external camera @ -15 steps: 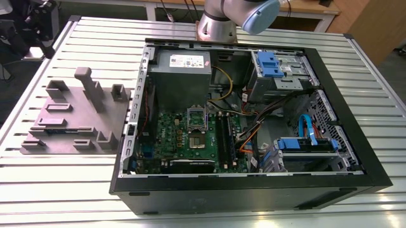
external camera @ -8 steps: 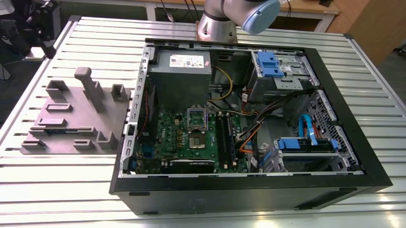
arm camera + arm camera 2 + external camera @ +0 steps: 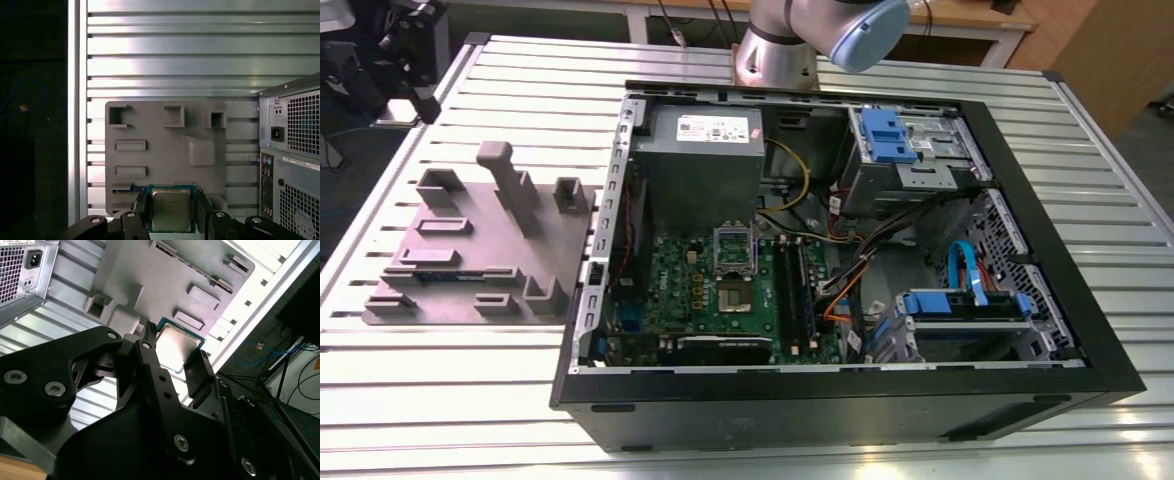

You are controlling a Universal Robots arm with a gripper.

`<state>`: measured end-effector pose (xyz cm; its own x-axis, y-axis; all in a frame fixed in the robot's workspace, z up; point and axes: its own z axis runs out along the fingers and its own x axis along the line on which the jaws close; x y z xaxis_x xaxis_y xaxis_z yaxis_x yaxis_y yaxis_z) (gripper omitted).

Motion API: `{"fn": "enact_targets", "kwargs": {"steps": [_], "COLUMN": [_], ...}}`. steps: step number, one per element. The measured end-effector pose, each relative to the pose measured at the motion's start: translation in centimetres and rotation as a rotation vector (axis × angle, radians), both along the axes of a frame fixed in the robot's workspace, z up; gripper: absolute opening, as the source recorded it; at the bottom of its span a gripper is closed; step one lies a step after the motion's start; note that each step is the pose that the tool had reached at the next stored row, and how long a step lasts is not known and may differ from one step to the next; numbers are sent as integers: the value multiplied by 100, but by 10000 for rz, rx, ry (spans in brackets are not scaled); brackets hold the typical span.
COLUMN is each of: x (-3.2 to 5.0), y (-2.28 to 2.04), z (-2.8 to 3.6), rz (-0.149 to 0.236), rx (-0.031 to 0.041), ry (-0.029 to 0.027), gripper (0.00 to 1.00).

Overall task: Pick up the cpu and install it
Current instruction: 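Pick up the cpu and move it towards the insertion slot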

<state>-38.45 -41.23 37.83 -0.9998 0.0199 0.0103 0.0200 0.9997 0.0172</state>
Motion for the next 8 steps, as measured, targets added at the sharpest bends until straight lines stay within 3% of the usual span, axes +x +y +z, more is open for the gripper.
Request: {"fn": "enact_targets", "kwargs": {"steps": [8], "x": [10], "y": [0], "z": [0], "rz": [1], "rx": [0], "ry": [0], "gripper": [47]}}
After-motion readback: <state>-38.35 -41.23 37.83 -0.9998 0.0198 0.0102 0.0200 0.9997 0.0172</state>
